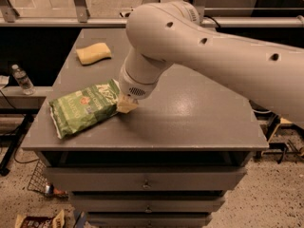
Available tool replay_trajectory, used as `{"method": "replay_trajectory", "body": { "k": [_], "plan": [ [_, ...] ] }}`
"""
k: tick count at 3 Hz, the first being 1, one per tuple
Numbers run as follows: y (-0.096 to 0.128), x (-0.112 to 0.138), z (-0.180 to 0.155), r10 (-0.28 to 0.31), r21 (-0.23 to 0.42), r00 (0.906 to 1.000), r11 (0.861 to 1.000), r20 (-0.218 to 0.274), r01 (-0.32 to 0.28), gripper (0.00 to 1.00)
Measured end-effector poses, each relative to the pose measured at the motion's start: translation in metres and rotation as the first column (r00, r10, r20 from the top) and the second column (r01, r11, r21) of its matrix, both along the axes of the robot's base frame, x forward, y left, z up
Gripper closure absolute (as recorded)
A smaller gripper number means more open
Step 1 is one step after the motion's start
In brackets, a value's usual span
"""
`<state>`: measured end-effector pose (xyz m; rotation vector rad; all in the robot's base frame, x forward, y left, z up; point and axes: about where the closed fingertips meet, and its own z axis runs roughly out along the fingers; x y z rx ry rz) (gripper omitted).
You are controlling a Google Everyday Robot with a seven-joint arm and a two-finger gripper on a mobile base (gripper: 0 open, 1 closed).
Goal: Pick green jalapeno chip bag
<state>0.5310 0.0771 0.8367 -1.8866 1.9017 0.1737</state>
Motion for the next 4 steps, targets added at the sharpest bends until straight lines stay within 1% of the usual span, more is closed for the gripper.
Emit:
{"method": "replay_trajectory", "body": {
  "k": [1, 2, 3, 4],
  "plan": [
    [-0.005, 0.003, 0.011, -0.016, 0.0, 0.9997, 1.0, 0.02, 0.016, 0.99],
    [-0.009, 0.007, 0.02, -0.025, -0.003, 0.999, 1.0, 0.036, 0.025, 1.0],
    [-0.025, 0.021, 0.056, -0.039, -0.003, 0.991, 0.999, 0.128, 0.04, 1.0],
    [-0.034, 0.03, 0.09, -0.043, -0.005, 0.9749, 0.999, 0.218, 0.045, 1.0]
  ]
}}
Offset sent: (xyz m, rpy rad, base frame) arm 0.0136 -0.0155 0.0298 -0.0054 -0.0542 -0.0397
